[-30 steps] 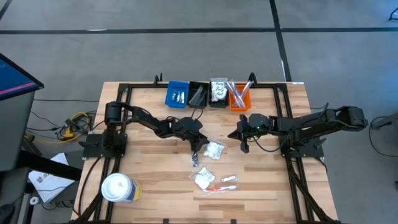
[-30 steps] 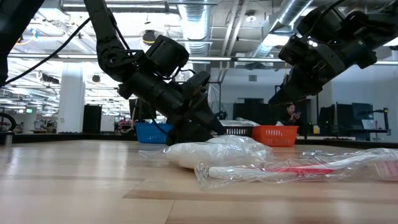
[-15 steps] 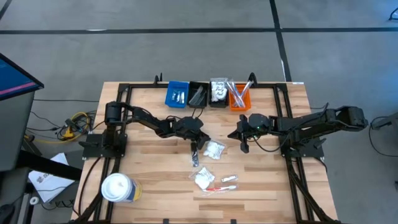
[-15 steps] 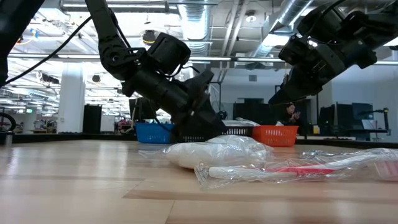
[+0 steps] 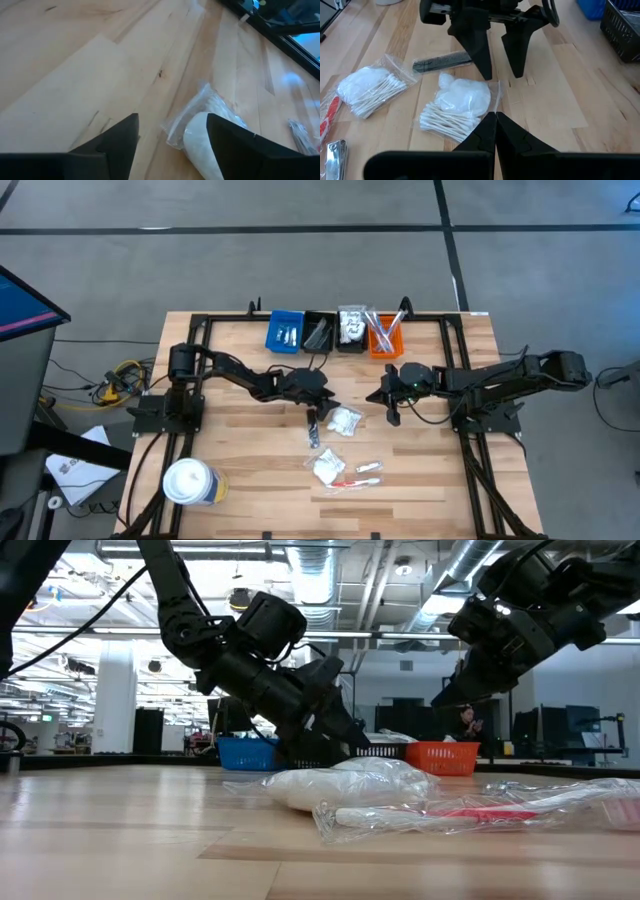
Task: Pick & Place Travel size toiletries
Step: Put the white vanity pack into the right black bin
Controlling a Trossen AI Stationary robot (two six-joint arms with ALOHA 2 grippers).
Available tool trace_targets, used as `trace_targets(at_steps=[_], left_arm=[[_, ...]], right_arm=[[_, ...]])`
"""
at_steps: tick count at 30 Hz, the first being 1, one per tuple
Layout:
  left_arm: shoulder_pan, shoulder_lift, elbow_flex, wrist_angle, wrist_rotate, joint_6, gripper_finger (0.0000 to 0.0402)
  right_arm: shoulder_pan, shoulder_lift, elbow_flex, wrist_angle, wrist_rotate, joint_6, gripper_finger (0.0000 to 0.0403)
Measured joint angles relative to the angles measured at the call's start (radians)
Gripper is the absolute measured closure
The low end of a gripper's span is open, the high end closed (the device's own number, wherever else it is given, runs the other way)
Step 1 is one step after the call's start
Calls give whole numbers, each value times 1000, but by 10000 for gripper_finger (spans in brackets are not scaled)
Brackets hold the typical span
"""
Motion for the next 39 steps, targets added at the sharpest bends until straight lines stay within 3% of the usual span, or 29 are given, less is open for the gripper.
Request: trace_targets(at_steps=[5, 13, 19, 23, 29, 39], left_arm=[[-8, 0, 3, 0, 0, 0, 168], [-16, 110, 107, 3, 63, 30, 189], [-11, 118, 122, -13, 74, 24, 203], [-15, 102, 118, -45, 79, 19, 247], [-14, 102, 118, -48, 93, 46, 385], [-63, -78, 87, -54, 93, 100, 400]], right_arm=[[0, 0, 0, 6, 0, 0, 402], [1, 0, 0, 12, 0, 1, 402], [1, 0, 0, 0, 0, 1, 402], [1, 0, 0, -5, 0, 0, 402], [1, 0, 0, -5, 0, -1, 402], [1, 0, 0, -13, 0, -18, 402]])
